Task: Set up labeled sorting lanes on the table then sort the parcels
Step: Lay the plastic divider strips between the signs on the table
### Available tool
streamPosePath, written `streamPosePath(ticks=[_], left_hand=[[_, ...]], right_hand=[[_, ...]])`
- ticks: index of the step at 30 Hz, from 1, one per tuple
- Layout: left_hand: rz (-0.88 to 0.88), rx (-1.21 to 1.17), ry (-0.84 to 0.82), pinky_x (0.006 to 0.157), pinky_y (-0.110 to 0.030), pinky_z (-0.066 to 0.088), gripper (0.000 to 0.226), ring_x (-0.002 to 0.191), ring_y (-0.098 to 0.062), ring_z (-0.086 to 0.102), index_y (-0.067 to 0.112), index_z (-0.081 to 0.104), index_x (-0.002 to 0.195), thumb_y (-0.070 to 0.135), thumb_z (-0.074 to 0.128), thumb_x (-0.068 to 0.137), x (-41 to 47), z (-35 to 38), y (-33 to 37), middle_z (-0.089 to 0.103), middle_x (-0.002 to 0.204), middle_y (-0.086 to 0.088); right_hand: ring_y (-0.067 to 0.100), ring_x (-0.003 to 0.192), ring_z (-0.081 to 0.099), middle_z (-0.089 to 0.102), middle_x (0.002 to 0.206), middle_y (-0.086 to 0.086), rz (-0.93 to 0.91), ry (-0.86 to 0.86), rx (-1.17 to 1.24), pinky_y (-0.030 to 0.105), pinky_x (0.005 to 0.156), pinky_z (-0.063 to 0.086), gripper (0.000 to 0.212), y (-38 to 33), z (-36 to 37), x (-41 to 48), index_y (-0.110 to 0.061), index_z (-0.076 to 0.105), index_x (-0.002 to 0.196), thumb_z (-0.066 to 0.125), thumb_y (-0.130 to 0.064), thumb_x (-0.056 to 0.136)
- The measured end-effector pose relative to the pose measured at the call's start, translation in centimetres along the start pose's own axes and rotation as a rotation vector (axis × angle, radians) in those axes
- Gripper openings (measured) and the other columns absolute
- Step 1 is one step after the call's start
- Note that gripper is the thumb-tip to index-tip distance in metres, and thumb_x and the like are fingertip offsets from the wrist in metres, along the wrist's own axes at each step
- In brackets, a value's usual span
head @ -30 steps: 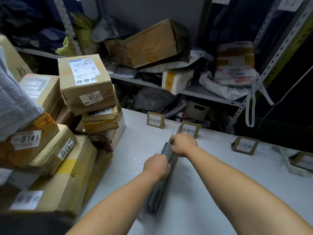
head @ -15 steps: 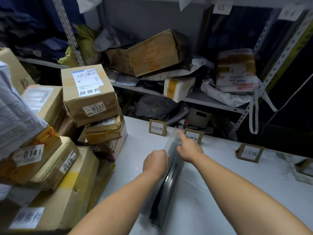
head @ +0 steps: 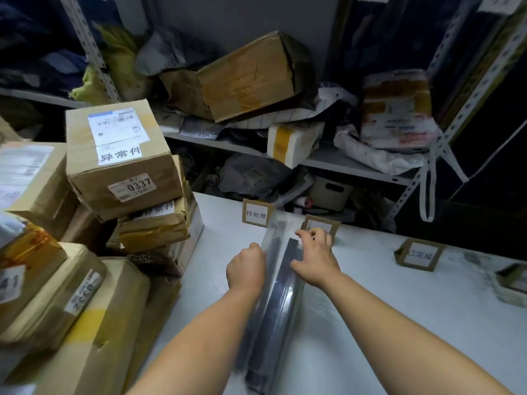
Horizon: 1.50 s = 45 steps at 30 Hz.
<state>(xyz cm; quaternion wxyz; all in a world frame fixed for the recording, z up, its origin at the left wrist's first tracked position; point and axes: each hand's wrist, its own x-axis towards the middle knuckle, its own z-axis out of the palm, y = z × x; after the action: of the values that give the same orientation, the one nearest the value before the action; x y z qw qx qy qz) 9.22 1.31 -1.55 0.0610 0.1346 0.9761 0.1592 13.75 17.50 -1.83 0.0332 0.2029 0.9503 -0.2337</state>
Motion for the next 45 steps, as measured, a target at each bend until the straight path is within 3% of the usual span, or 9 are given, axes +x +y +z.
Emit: streamPosePath(ticks=[7,12,18,25,31,34,36,41,45], left_hand=[[-0.065,-0.044,-0.101,0.066,-0.033,0.042,0.040,0.085,-0.028,0.061,0.012,0.057,0.109,0.045,0.036,0.105,0.4,0.8,2.5,0.067,0.103,-0.009],[0.006,-0.033,-0.196,0.076,-0.037,0.051,0.024,0.098,-0.032,0.065,0.012,0.052,0.115,0.025,0.049,0.096,-0.1,1.3,3.3,0.066,0.110,-0.011],[-0.030,0.023,-0.200,0.068,-0.033,0.046,0.017,0.092,-0.032,0.064,0.009,0.061,0.104,0.009,0.047,0.094,-0.3,1.5,3.0,0.066,0.105,-0.012],[-0.169,-0.101,-0.174,0.071,-0.033,0.051,0.046,0.086,-0.030,0.065,0.013,0.065,0.091,0.053,0.043,0.099,-0.7,2.4,2.2,0.069,0.095,-0.008],[-0.139,-0.211,-0.311,0.082,-0.032,0.049,0.040,0.109,-0.031,0.061,0.016,0.055,0.127,0.030,0.052,0.090,-1.5,1.8,1.9,0.063,0.122,-0.007],[-0.096,-0.226,-0.331,0.071,-0.028,0.043,0.018,0.101,-0.032,0.063,0.016,0.061,0.100,0.021,0.049,0.087,-2.6,1.5,1.8,0.065,0.111,-0.010],[-0.084,-0.207,-0.307,0.061,-0.028,0.038,0.017,0.077,-0.031,0.056,0.015,0.044,0.071,0.013,0.042,0.088,-3.1,1.6,1.5,0.061,0.092,-0.013],[-0.071,-0.129,-0.204,0.066,-0.030,0.040,0.028,0.075,-0.025,0.052,0.009,0.059,0.088,0.020,0.038,0.103,-3.5,2.2,0.9,0.064,0.096,-0.011],[-0.077,-0.143,-0.158,0.067,-0.030,0.040,0.035,0.073,-0.027,0.053,0.009,0.056,0.080,0.026,0.037,0.105,-3.9,2.5,1.0,0.059,0.085,-0.010]], right_hand=[[0.024,0.143,0.017,0.024,0.149,0.001,-0.021,0.034,0.006,0.037,0.103,0.047,0.069,0.9,0.6,0.2,-0.028,0.042,0.147,0.067,-0.033,0.082],[0.026,0.146,0.013,0.019,0.152,0.004,0.038,0.031,0.062,0.037,0.106,0.042,0.078,0.3,0.3,0.0,-0.025,0.033,0.152,0.069,-0.029,0.083],[0.031,0.131,0.034,0.021,0.147,0.010,0.280,0.143,0.247,0.030,0.085,0.043,0.081,-0.7,0.8,-0.8,-0.022,0.025,0.154,0.069,-0.021,0.086],[0.035,0.105,0.064,0.059,0.129,0.018,0.484,-0.087,0.407,0.040,0.081,0.058,0.073,-1.8,2.2,-2.0,-0.015,0.016,0.153,0.058,-0.019,0.093],[0.038,0.107,0.062,0.059,0.124,0.019,0.450,-0.130,0.393,0.044,0.085,0.057,0.066,-1.7,1.4,-2.8,-0.008,0.016,0.153,0.048,-0.005,0.096],[0.039,0.109,0.061,0.057,0.129,0.021,0.458,-0.140,0.361,0.047,0.087,0.057,0.073,-1.3,1.3,-3.5,-0.006,0.007,0.157,0.047,-0.003,0.096],[0.038,0.106,0.062,0.057,0.127,0.021,0.461,-0.144,0.375,0.048,0.086,0.059,0.074,-0.9,1.1,-4.0,-0.007,0.004,0.157,0.046,-0.002,0.096],[0.037,0.109,0.062,0.055,0.131,0.019,0.485,-0.153,0.361,0.048,0.088,0.059,0.083,-0.1,0.6,-5.2,-0.008,-0.006,0.160,0.045,0.002,0.096],[0.035,0.110,0.063,0.056,0.136,0.018,0.508,-0.128,0.324,0.045,0.090,0.059,0.094,0.9,0.3,-6.0,-0.012,-0.021,0.160,0.048,0.000,0.097]])
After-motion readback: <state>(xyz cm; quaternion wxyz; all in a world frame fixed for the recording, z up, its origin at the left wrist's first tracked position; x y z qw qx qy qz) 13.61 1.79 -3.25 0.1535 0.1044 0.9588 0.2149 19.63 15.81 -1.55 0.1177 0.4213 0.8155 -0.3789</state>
